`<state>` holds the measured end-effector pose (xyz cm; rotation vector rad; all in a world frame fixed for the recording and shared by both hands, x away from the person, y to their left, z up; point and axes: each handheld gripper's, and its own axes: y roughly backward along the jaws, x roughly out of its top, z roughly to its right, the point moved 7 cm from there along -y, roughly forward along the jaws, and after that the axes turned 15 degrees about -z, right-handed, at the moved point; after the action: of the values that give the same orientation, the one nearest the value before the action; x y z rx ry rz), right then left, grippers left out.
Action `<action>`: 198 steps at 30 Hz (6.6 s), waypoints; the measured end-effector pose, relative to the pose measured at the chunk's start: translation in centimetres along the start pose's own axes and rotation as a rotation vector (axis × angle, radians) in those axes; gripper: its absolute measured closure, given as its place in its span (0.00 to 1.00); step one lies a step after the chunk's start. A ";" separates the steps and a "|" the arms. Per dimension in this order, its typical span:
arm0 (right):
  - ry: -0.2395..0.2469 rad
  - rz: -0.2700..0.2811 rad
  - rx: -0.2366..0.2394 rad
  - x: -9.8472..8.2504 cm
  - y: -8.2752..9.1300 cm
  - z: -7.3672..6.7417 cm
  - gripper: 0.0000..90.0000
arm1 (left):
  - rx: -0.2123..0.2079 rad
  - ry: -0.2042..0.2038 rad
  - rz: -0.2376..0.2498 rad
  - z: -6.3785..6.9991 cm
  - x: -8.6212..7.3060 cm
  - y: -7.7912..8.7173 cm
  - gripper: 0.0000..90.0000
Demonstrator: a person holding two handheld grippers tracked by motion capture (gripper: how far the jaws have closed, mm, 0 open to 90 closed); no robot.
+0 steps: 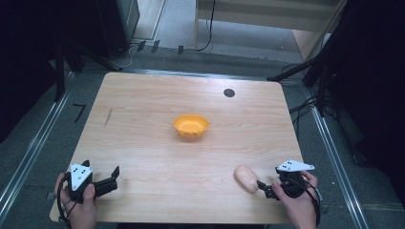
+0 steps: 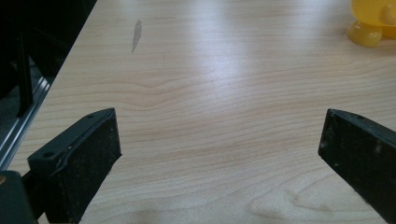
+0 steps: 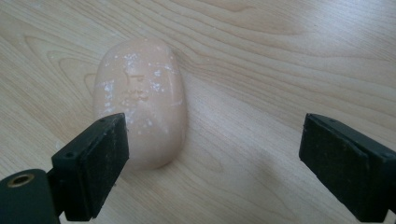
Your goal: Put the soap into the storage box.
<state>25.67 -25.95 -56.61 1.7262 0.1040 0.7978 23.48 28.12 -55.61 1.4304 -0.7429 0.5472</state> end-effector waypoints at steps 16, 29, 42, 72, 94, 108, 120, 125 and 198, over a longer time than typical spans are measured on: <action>0.021 -0.050 0.033 1.4 -1.0 -1.9 0.10 | -0.002 -0.005 -0.005 0.1 0.0 0.0 0.00; 0.040 -0.137 0.050 2.3 -2.2 -3.3 0.15 | -0.013 -0.003 -0.011 0.1 0.0 -0.1 0.00; 0.028 -0.222 0.028 2.3 -3.6 -4.0 0.22 | -0.018 0.002 -0.009 0.1 0.0 -0.1 0.00; 0.121 -0.223 0.002 3.5 -3.0 -3.7 0.37 | -0.016 -0.002 -0.005 0.1 0.0 -0.1 0.00; 0.197 -0.226 -0.002 6.5 -2.4 -2.5 0.37 | -0.022 0.000 -0.002 0.1 0.0 -0.1 0.00; 0.311 -0.223 0.033 8.3 -2.7 -2.2 0.37 | -0.028 0.001 -0.002 0.0 0.0 0.0 0.00; 0.376 -0.233 0.047 10.2 -2.7 -2.5 0.37 | -0.031 -0.010 -0.001 0.1 0.0 0.0 0.00; 0.432 -0.238 0.063 10.9 -2.7 -2.8 0.37 | -0.033 -0.001 0.001 0.1 0.0 0.0 0.00; 0.723 -0.219 0.121 20.9 -4.4 -4.6 0.37 | -0.047 0.016 0.007 -0.1 0.0 0.0 0.00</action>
<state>40.51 -11.09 -50.65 1.4280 0.8284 1.2313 23.48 28.20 -55.57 1.3786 -0.7440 0.5423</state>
